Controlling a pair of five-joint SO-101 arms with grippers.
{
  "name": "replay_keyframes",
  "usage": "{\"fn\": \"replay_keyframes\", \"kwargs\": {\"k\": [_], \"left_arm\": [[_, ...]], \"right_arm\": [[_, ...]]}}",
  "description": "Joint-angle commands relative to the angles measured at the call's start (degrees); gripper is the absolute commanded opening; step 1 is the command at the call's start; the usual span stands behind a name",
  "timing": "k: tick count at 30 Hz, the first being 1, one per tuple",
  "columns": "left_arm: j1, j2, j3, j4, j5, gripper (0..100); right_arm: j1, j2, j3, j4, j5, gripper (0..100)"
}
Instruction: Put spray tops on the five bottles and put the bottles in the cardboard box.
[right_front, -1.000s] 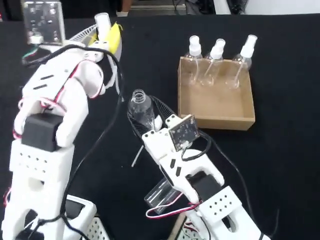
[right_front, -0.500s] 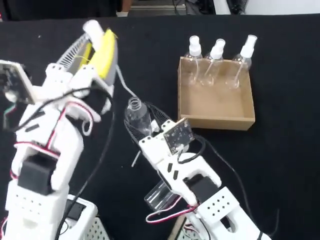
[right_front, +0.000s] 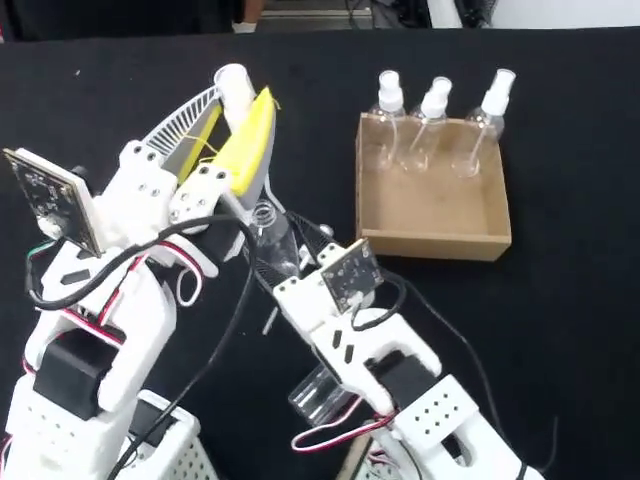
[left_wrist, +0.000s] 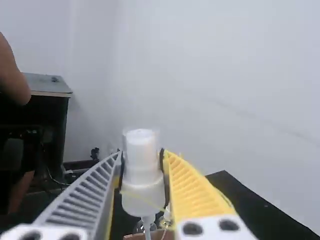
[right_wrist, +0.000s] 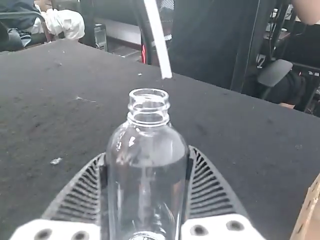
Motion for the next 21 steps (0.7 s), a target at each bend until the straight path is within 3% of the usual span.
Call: {"fn": "replay_keyframes", "kwargs": {"k": [1,6,21], "left_arm": [[-4.0,0.0,-0.5,-1.5,-0.7,3],[-6.5,2.5,-1.4,-1.8,-0.6,3],[-3.6,6.2,-1.4,-1.8,-0.6,3]], "right_arm": [[-0.6,-0.9,-0.5,-1.5,-0.1,1.1],[-0.6,-0.9,0.0,-3.9,-0.1,1.1],[2.5,-0.9,0.8,-6.8,-0.1,1.1]]}}
